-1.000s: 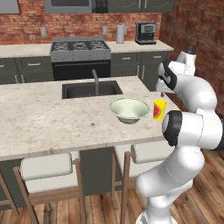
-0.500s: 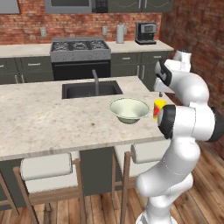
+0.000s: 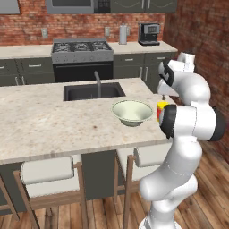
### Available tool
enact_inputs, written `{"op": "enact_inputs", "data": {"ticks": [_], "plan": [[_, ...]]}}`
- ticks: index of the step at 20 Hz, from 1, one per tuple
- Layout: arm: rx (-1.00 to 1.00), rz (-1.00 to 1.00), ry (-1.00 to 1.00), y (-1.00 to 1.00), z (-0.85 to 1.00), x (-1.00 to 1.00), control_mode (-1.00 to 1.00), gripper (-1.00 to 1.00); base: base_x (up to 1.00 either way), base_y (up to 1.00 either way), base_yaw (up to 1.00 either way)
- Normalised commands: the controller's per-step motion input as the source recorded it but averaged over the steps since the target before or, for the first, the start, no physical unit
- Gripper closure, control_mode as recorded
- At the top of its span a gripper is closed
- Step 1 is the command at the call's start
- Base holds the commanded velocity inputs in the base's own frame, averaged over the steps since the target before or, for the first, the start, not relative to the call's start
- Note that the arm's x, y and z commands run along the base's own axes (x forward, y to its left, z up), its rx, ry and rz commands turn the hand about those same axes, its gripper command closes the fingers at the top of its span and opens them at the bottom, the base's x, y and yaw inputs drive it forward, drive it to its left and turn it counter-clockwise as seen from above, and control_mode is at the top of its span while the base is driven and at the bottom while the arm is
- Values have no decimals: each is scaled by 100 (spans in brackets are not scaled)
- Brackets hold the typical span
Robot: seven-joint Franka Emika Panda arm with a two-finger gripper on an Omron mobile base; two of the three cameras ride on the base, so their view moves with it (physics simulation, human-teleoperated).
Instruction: Place the cup inside the bowl on the dining table and move the bowl to any counter.
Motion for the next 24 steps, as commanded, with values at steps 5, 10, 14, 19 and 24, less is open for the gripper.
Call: {"op": "enact_inputs", "data": {"ticks": [5,10,14,19,24], "plan": [[5,0,3,0,-19,0,-100,-100,0,0,0],[4,0,2,0,-18,0,-100,-100,0,0,0],[1,0,2,0,-10,0,-100,-100,0,0,0],[2,0,3,0,-14,0,-100,-100,0,0,0],[1,0,2,0,-18,0,-100,-100,0,0,0]]}}
